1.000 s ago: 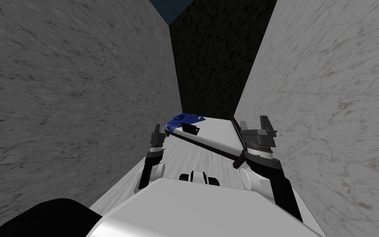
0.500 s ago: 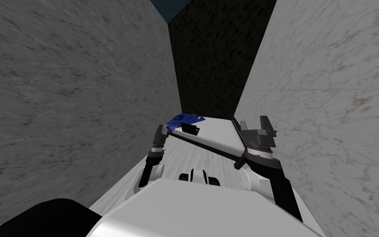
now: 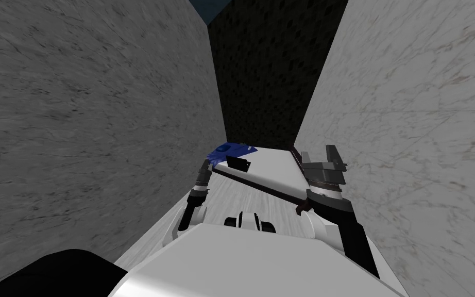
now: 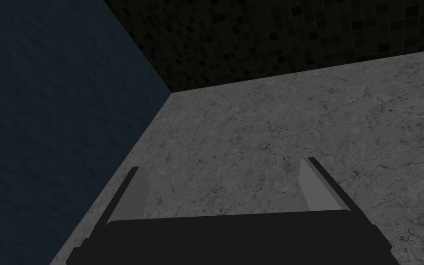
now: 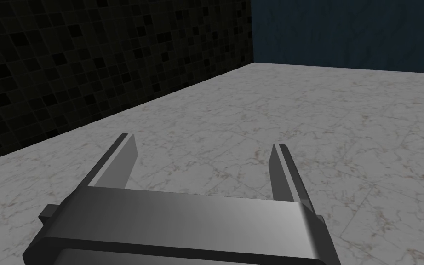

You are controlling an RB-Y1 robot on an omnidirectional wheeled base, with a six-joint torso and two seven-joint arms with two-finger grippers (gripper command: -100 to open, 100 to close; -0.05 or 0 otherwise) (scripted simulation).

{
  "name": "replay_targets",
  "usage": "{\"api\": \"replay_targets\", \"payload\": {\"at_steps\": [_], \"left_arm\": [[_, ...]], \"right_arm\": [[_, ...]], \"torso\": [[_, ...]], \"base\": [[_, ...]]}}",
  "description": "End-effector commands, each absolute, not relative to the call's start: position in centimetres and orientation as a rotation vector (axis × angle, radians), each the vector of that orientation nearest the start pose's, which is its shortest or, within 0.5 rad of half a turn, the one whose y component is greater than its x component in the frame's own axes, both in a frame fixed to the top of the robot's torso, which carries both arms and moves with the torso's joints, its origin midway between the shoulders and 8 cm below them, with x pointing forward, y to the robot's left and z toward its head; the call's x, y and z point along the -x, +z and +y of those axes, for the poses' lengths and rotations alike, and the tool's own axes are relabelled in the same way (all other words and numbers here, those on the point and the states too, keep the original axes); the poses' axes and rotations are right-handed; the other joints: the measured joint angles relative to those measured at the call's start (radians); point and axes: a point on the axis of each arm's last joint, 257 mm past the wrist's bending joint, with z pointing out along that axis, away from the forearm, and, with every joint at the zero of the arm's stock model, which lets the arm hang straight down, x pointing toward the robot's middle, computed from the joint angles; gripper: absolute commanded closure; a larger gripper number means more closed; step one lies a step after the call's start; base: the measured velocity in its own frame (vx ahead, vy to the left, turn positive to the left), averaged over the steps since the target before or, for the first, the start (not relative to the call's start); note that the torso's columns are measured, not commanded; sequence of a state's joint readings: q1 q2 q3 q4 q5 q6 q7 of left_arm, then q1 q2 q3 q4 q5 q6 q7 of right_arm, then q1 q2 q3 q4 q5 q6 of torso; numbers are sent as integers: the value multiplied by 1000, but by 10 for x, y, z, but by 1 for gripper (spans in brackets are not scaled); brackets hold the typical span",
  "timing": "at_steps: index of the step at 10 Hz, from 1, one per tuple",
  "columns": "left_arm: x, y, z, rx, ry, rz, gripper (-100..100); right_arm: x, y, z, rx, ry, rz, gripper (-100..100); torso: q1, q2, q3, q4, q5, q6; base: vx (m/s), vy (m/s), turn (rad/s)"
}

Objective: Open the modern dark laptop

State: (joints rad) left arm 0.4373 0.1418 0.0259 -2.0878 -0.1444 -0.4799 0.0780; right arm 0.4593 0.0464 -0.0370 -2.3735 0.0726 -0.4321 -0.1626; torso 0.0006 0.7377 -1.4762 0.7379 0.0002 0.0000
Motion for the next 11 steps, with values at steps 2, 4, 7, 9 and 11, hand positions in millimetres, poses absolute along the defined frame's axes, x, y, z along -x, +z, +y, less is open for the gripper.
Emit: {"api": "replay_targets", "payload": {"at_steps": [2,4,7,9,11], "left_arm": [[-403,-82,268,629,-1193,959,-100],[-410,-103,266,641,-1176,991,-100],[-420,-135,263,657,-1148,1045,-100],[-426,-157,260,666,-1129,1084,-100],[-432,-179,256,672,-1111,1123,-100]], "right_arm": [[-336,66,-282,-652,1393,527,0],[-336,66,-282,-652,1393,527,0],[-336,66,-282,-652,1393,527,0],[-336,66,-282,-652,1393,527,0],[-336,66,-282,-652,1393,527,0]], "torso": [[-1,0,0,0,0,0],[-1,0,0,0,0,0],[0,0,0,0,0,0],[-1,0,0,0,0,0],[-1,0,0,0,0,0]], "base": [[118,54,-49],[135,56,-55],[145,81,-56],[143,72,-55],[152,83,-60]]}}
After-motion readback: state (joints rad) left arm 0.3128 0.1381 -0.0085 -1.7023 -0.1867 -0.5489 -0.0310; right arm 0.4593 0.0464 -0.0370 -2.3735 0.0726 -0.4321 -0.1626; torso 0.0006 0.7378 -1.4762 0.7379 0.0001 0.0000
